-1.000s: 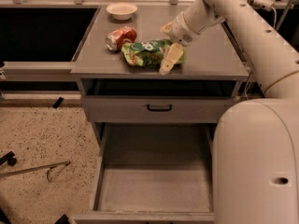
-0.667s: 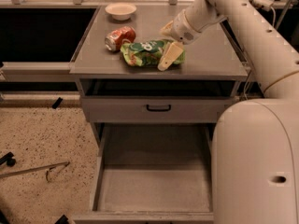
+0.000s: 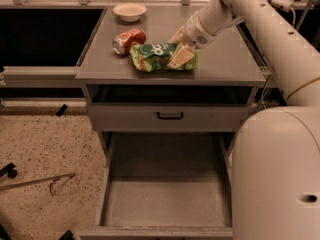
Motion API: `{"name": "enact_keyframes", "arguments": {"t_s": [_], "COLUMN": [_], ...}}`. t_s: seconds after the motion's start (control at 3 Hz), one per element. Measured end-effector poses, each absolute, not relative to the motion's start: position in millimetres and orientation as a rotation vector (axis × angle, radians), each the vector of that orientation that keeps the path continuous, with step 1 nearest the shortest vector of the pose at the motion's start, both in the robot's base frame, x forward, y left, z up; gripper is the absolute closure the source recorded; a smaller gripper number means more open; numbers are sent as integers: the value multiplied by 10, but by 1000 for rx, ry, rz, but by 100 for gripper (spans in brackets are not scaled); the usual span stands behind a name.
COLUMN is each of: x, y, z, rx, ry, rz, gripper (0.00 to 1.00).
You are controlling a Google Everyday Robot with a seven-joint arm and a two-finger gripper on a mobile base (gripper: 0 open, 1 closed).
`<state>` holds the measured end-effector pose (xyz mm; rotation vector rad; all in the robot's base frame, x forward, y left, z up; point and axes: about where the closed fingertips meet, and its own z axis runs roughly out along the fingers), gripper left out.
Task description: Place green rice chip bag into middle drawer
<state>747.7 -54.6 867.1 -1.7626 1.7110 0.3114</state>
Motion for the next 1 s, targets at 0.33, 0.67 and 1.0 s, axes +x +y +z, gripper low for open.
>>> {"name": "enact_keyframes", "arguments": {"t_s": [0.33, 0.67, 1.0], "x": [7164, 6486, 6279], "y": [-643, -706, -715], "z": [8949, 9322, 9061], "rx": [-1731, -1732, -1769], "ry": [1689, 1618, 1658], "rz": [282, 278, 316], "gripper": [89, 100, 100]}}
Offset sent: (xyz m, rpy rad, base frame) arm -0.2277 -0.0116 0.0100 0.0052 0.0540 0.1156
